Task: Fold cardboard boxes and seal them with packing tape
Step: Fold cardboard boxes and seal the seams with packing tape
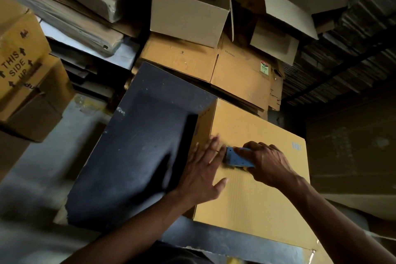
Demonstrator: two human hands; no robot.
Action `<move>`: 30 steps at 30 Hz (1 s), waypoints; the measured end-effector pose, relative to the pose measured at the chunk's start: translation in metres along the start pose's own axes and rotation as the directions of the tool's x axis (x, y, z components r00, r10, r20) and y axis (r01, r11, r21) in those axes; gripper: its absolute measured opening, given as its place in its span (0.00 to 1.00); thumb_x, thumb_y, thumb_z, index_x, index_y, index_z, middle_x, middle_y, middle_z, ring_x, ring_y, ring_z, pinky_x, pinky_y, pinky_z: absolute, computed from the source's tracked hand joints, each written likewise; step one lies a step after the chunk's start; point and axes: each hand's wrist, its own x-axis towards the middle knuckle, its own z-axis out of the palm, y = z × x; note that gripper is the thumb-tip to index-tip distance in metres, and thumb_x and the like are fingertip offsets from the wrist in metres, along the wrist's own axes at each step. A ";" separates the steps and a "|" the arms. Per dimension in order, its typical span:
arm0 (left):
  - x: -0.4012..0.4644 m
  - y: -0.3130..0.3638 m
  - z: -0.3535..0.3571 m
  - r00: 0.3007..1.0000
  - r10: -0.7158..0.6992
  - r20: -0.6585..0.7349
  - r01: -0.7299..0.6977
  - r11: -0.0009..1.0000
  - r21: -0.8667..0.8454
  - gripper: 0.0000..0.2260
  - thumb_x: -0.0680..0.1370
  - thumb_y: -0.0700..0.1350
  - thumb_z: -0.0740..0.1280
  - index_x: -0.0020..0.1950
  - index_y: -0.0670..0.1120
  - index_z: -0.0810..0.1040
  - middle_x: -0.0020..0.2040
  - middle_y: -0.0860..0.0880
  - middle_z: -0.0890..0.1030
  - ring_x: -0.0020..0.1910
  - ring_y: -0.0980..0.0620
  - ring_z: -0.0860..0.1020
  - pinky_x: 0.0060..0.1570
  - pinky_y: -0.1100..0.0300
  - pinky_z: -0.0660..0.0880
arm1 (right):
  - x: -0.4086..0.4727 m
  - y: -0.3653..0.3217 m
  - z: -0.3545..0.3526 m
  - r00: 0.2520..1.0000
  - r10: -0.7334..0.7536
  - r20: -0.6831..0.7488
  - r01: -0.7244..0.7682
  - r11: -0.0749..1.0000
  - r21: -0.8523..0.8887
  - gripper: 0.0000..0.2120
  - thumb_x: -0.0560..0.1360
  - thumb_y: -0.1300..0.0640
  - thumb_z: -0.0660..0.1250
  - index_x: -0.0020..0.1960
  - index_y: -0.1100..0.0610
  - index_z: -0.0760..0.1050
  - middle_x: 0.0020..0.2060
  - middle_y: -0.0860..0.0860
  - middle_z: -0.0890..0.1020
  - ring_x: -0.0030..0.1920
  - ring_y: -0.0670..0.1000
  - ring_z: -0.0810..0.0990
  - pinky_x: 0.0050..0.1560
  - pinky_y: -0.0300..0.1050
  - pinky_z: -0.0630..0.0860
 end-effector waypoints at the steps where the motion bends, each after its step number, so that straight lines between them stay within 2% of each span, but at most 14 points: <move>1: 0.005 0.001 0.000 0.999 0.035 0.037 -0.039 0.993 0.109 0.44 0.78 0.64 0.64 0.85 0.44 0.49 0.85 0.43 0.43 0.84 0.46 0.41 0.80 0.40 0.52 | 0.000 0.001 0.001 1.000 -0.008 -0.002 0.008 1.000 -0.007 0.33 0.75 0.50 0.74 0.78 0.43 0.66 0.67 0.50 0.76 0.61 0.52 0.77 0.57 0.50 0.77; 2: 0.010 0.001 0.001 0.995 0.044 0.089 -0.060 0.980 0.187 0.43 0.78 0.65 0.62 0.85 0.43 0.51 0.85 0.42 0.45 0.84 0.45 0.43 0.79 0.38 0.54 | 0.001 0.003 0.001 1.000 -0.018 0.010 0.018 1.000 -0.022 0.34 0.76 0.49 0.73 0.79 0.42 0.64 0.67 0.49 0.75 0.62 0.52 0.76 0.57 0.49 0.76; 4: 0.019 -0.003 0.002 0.974 0.010 0.226 -0.072 0.961 0.267 0.44 0.79 0.69 0.57 0.84 0.41 0.49 0.84 0.42 0.41 0.83 0.45 0.39 0.80 0.37 0.49 | -0.001 0.008 -0.002 0.997 -0.017 0.072 0.022 0.997 -0.078 0.38 0.78 0.48 0.70 0.81 0.39 0.54 0.67 0.48 0.72 0.61 0.50 0.74 0.56 0.46 0.74; 7: 0.022 -0.004 -0.002 0.929 -0.069 0.365 -0.054 0.947 0.316 0.49 0.77 0.75 0.49 0.84 0.42 0.40 0.82 0.45 0.30 0.81 0.48 0.30 0.79 0.36 0.44 | -0.008 0.020 -0.013 0.987 0.015 0.158 0.008 0.990 -0.144 0.42 0.82 0.47 0.65 0.80 0.32 0.37 0.59 0.48 0.69 0.50 0.47 0.70 0.38 0.39 0.67; 9: 0.021 0.000 -0.004 0.915 -0.101 0.390 -0.040 0.940 0.338 0.51 0.75 0.76 0.48 0.83 0.43 0.36 0.81 0.47 0.27 0.80 0.50 0.28 0.79 0.35 0.47 | -0.016 0.030 -0.015 0.988 0.009 0.156 0.011 0.991 -0.130 0.43 0.83 0.45 0.63 0.78 0.30 0.32 0.55 0.48 0.68 0.46 0.46 0.71 0.33 0.39 0.65; 15: 0.022 0.007 -0.009 0.904 -0.150 0.399 -0.019 0.922 0.388 0.52 0.74 0.78 0.48 0.83 0.45 0.34 0.80 0.51 0.25 0.79 0.54 0.28 0.79 0.36 0.52 | -0.040 0.073 0.001 0.987 -0.044 0.155 0.054 0.996 -0.064 0.44 0.82 0.43 0.65 0.77 0.28 0.31 0.55 0.48 0.69 0.45 0.46 0.72 0.42 0.42 0.76; 20: 0.022 0.012 -0.009 0.921 -0.159 0.356 -0.009 0.904 0.428 0.52 0.74 0.78 0.50 0.84 0.45 0.38 0.82 0.52 0.29 0.80 0.55 0.30 0.78 0.35 0.55 | -0.071 0.112 0.022 0.988 -0.045 0.147 0.058 0.995 -0.083 0.45 0.82 0.47 0.65 0.77 0.29 0.30 0.61 0.50 0.70 0.52 0.48 0.74 0.48 0.44 0.76; 26: 0.023 0.018 -0.010 0.906 -0.189 0.378 -0.010 0.885 0.466 0.52 0.74 0.79 0.50 0.83 0.48 0.34 0.81 0.54 0.27 0.80 0.56 0.29 0.79 0.37 0.51 | -0.093 0.150 0.036 0.988 -0.046 0.145 0.056 0.996 -0.066 0.42 0.82 0.50 0.65 0.79 0.31 0.36 0.63 0.50 0.72 0.57 0.50 0.76 0.51 0.45 0.76; 30: 0.024 0.024 -0.012 0.899 -0.222 0.378 -0.008 0.855 0.519 0.51 0.74 0.80 0.48 0.83 0.48 0.33 0.81 0.54 0.26 0.80 0.56 0.29 0.80 0.37 0.49 | -0.087 0.151 0.054 0.994 -0.054 0.094 0.067 0.988 -0.141 0.42 0.82 0.45 0.65 0.79 0.31 0.36 0.65 0.53 0.71 0.61 0.54 0.76 0.57 0.52 0.75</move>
